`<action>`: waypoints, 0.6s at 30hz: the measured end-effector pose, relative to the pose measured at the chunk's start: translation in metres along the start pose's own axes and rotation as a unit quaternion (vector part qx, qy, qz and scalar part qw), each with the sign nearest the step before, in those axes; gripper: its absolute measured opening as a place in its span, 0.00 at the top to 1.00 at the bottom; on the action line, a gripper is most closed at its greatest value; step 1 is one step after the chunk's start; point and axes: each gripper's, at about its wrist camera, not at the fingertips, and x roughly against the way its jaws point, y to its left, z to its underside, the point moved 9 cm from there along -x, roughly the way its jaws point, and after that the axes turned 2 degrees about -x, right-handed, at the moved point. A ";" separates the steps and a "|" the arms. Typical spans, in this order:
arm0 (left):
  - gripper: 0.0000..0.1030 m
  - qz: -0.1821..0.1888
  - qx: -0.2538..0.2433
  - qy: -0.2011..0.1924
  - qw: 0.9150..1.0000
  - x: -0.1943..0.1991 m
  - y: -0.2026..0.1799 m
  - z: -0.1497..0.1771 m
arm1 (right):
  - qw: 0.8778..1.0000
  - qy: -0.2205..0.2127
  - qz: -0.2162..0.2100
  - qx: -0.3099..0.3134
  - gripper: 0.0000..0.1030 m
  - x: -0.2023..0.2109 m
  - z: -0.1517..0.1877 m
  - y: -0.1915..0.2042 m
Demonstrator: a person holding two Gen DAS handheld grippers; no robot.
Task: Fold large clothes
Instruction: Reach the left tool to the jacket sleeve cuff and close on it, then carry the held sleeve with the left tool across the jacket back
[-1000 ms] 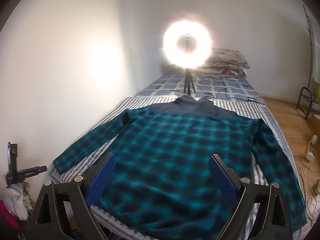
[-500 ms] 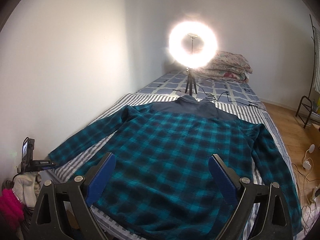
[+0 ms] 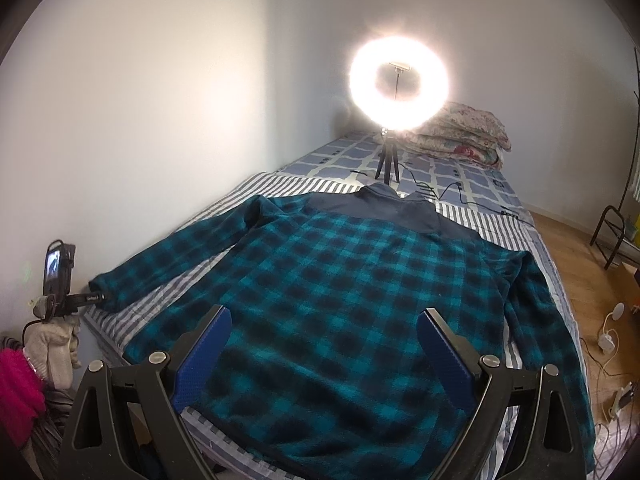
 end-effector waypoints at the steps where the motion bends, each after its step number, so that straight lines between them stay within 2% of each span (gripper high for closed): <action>1: 0.98 0.002 -0.016 -0.014 1.000 0.007 -0.007 -0.005 | 1.000 0.003 -0.001 -0.004 0.08 0.000 0.001 -0.001; 4: 0.98 0.017 -0.078 -0.053 0.995 0.034 -0.041 -0.017 | 1.000 0.012 -0.005 -0.016 0.08 -0.002 0.003 -0.006; 7: 0.98 0.041 -0.140 -0.086 0.986 0.059 -0.083 -0.024 | 1.000 0.019 -0.004 -0.024 0.10 -0.002 0.006 -0.009; 12: 0.98 0.086 -0.259 -0.102 0.957 0.084 -0.165 -0.013 | 0.999 0.029 -0.005 -0.028 0.14 0.003 0.010 -0.013; 15: 0.98 0.106 -0.313 -0.094 0.939 0.091 -0.205 0.004 | 0.999 0.037 -0.010 -0.030 0.17 0.006 0.010 -0.015; 18: 0.98 0.123 -0.358 -0.068 0.923 0.092 -0.234 0.031 | 0.999 0.035 -0.011 -0.023 0.18 0.010 0.005 -0.015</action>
